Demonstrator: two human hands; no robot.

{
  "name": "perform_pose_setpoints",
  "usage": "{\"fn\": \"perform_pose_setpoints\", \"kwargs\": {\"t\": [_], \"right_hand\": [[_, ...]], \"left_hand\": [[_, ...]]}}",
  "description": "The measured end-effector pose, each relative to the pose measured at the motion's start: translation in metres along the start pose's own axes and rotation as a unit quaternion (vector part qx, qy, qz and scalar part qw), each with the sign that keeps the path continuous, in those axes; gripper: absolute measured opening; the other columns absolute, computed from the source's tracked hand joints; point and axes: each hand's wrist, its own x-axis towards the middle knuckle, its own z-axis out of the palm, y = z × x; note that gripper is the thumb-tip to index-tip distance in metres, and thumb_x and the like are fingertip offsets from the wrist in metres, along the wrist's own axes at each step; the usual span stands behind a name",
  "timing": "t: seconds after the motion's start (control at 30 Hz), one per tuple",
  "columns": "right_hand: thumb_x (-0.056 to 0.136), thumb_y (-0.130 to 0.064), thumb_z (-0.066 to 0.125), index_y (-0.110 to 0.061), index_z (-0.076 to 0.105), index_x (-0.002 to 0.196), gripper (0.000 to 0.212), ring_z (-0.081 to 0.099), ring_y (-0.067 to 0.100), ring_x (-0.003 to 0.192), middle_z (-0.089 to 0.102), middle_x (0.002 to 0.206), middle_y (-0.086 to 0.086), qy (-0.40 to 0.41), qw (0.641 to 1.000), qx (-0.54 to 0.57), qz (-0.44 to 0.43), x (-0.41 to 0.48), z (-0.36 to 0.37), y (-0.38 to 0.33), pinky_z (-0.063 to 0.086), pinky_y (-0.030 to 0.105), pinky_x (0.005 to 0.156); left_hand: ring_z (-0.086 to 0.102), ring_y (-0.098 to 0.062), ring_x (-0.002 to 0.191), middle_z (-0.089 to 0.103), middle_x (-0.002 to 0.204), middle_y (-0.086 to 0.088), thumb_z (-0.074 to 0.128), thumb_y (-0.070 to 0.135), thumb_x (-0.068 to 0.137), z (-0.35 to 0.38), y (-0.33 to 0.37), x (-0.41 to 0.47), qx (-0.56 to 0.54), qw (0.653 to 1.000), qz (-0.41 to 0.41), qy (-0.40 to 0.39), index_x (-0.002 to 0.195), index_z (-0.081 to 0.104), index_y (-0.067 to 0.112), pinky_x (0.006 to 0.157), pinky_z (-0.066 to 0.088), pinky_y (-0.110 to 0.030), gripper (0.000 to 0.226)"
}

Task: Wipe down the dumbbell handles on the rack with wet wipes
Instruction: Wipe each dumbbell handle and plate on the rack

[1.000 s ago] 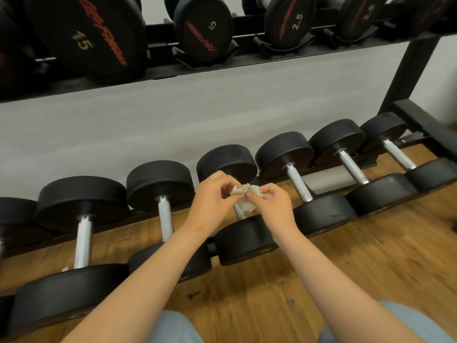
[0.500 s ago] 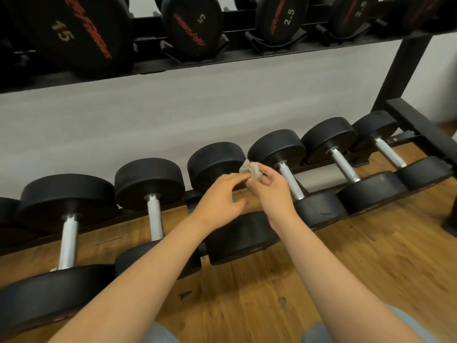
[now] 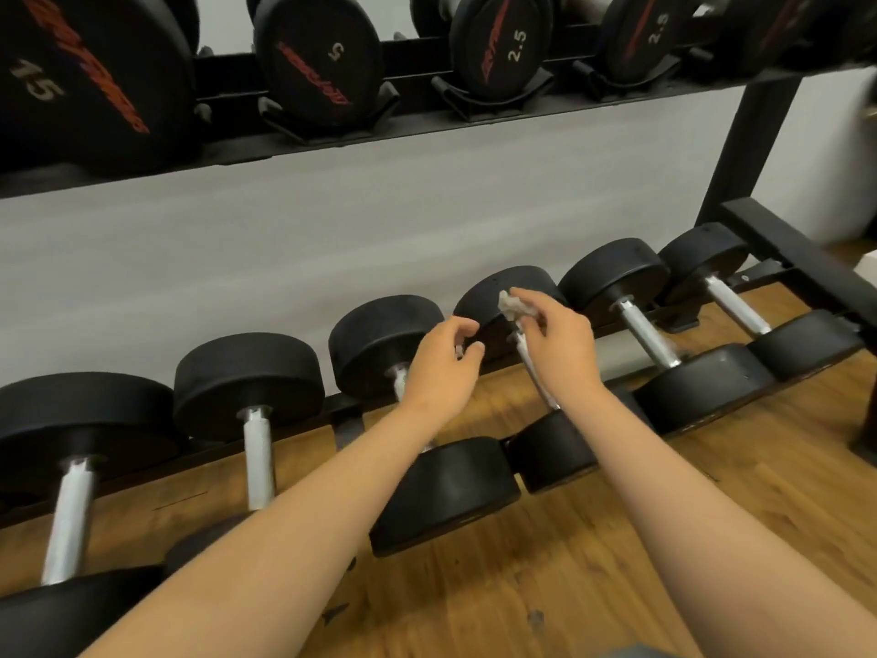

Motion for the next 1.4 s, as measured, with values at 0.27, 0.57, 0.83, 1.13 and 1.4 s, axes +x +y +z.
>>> {"fn": "perform_pose_setpoints", "kwargs": {"t": [0.27,0.57,0.83,1.13,1.4], "right_hand": [[0.1,-0.009,0.049,-0.012,0.058,0.133,0.035,0.053,0.019,0.126,0.058,0.136,0.006,0.002,0.993,-0.065,-0.097,0.073,0.006,0.047,0.036,0.016,0.101],[0.103,-0.019,0.038,-0.005,0.035,0.149,0.049,0.021,0.023,0.148,0.029,0.158,0.012,-0.138,0.943,-0.19,-0.237,0.097,0.026,0.095,0.02,0.035,0.121],[0.104,-0.039,0.036,-0.014,0.016,0.155,0.06,0.003,0.014,0.151,0.01,0.164,0.003,-0.237,0.94,-0.162,-0.183,0.121,0.013,0.08,0.003,0.022,0.116],[0.099,-0.045,0.032,-0.013,0.011,0.156,0.068,-0.006,0.014,0.149,0.003,0.164,0.006,-0.261,0.902,-0.218,-0.265,0.097,-0.006,0.107,0.001,0.033,0.121],[0.096,-0.049,0.035,-0.007,0.011,0.154,0.075,-0.005,0.019,0.151,0.0,0.163,0.01,-0.286,0.906,-0.181,-0.253,0.092,-0.012,0.106,0.007,0.036,0.122]], "left_hand": [[0.049,-0.007,0.121,0.05,0.133,0.005,0.048,0.03,0.102,0.116,-0.021,0.016,-0.083,0.992,-0.082,-0.044,0.134,0.049,0.021,0.086,0.037,-0.012,0.034],[0.046,-0.005,0.118,0.052,0.118,0.014,0.052,0.035,0.099,0.151,-0.025,0.031,-0.089,0.989,-0.118,-0.005,0.117,0.049,0.032,0.103,0.042,-0.029,0.019],[0.045,0.004,0.107,0.048,0.106,0.021,0.037,0.057,0.086,0.16,-0.011,0.006,0.08,0.994,-0.065,0.029,0.108,0.046,0.037,0.082,0.04,-0.009,0.031],[0.049,0.006,0.099,0.053,0.103,0.024,0.057,0.054,0.085,0.167,0.006,0.003,0.096,0.974,-0.182,0.098,0.102,0.049,0.04,0.068,0.039,-0.01,0.024],[0.046,0.01,0.097,0.052,0.101,0.025,0.057,0.043,0.084,0.169,0.003,-0.001,0.091,0.97,-0.192,0.12,0.099,0.049,0.04,0.067,0.037,-0.005,0.017]]}}
